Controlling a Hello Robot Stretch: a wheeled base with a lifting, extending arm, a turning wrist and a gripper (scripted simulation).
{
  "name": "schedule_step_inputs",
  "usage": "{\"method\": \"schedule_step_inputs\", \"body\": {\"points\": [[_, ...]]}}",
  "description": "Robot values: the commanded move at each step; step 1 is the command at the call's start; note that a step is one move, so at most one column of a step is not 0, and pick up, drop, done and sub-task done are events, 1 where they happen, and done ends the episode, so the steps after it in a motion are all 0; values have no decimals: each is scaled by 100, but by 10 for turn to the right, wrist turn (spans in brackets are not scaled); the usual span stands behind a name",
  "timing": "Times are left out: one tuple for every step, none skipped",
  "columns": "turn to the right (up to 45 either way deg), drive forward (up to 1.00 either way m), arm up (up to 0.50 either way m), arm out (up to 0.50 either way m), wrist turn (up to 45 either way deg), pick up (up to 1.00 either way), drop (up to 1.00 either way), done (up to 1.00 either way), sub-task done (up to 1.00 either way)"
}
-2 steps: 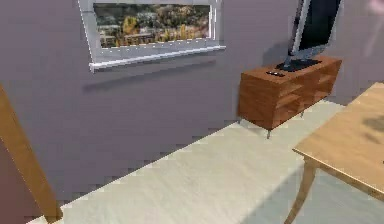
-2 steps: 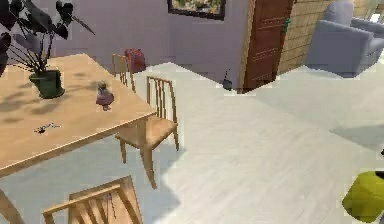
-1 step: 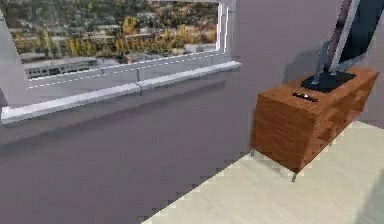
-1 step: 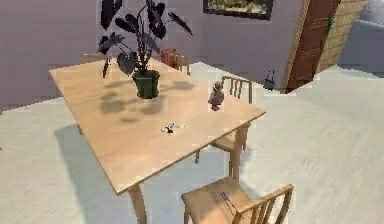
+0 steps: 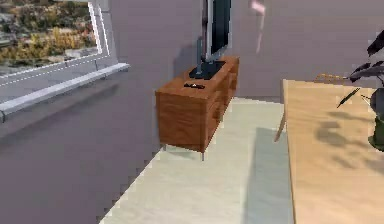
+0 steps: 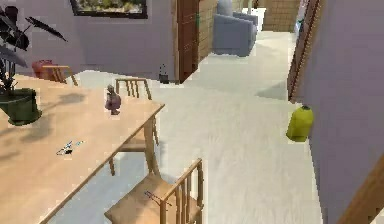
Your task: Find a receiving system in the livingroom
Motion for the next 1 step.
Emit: {"method": "schedule_step_inputs", "body": {"points": [[0,100,0,0,0,0,0,0,0]]}}
